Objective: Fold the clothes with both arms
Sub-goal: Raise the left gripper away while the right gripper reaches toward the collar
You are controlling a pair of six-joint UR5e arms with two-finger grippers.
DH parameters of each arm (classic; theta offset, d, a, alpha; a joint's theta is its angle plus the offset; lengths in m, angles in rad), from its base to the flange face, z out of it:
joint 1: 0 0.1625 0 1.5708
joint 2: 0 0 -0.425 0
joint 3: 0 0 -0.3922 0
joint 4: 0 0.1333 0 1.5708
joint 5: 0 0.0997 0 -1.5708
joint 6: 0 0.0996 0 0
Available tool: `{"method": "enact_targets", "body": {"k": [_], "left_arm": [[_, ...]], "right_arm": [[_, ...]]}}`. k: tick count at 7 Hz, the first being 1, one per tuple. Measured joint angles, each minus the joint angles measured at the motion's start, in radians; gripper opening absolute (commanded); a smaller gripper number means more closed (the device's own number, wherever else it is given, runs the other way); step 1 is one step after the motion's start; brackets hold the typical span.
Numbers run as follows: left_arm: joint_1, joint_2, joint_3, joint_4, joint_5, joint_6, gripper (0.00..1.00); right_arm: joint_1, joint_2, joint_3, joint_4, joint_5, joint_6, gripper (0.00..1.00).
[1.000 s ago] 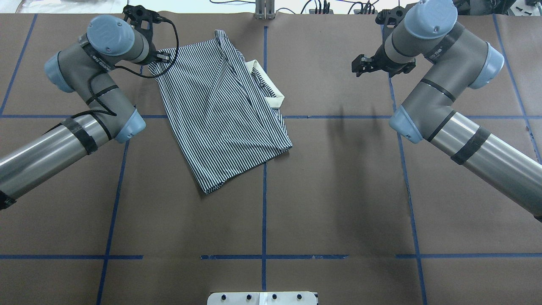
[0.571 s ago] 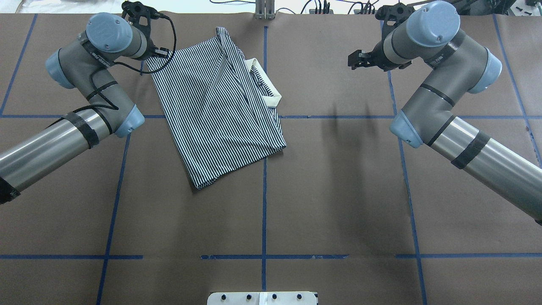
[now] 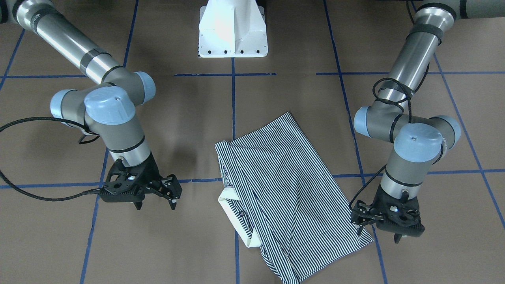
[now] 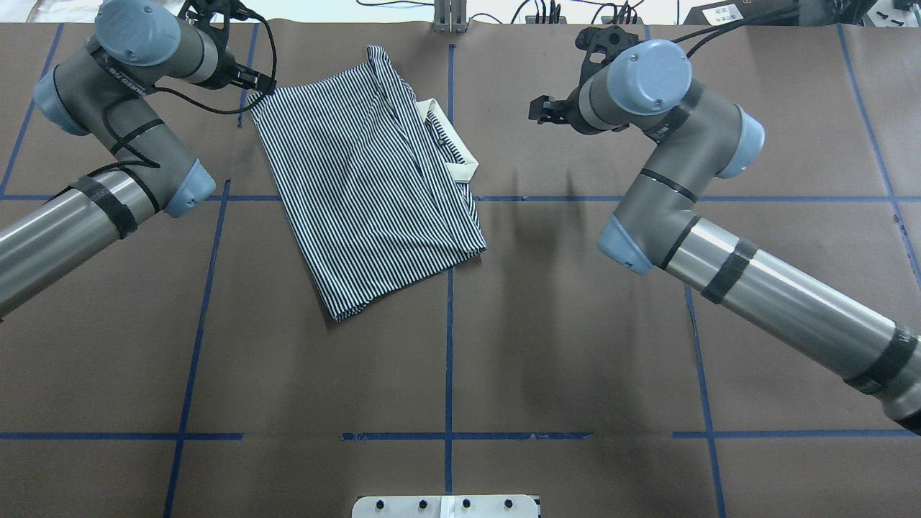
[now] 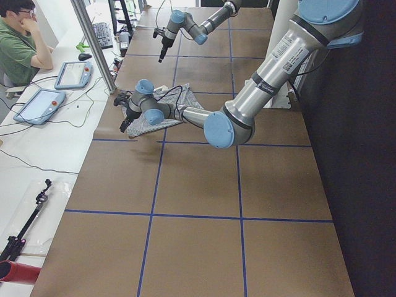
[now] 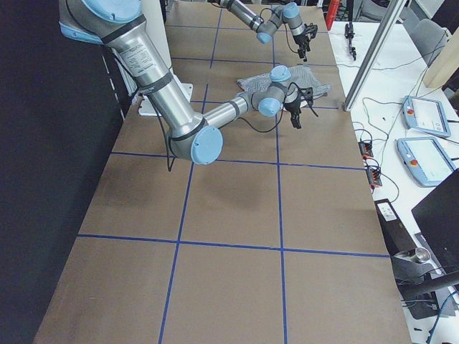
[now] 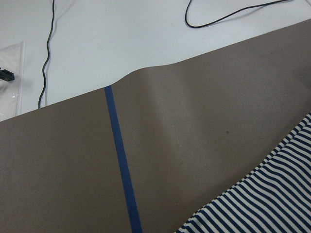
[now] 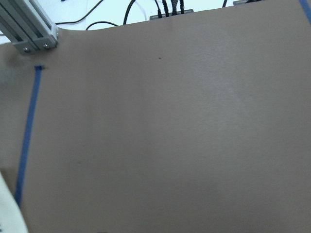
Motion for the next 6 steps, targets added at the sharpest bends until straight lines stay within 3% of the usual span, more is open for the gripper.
{"method": "enact_targets", "body": {"k": [2,6], "left_arm": [[-0.002,0.011,-0.008,-0.013,-0.014,0.005,1.0],[-0.001,0.022,-0.008,-0.02,-0.016,0.004,1.0]], "right_arm": [[-0.047,0.155,-0.149,-0.003,-0.044,0.24,0.74],[-0.142,0.201,-0.206,-0.005,-0.158,0.442,0.67]]}}
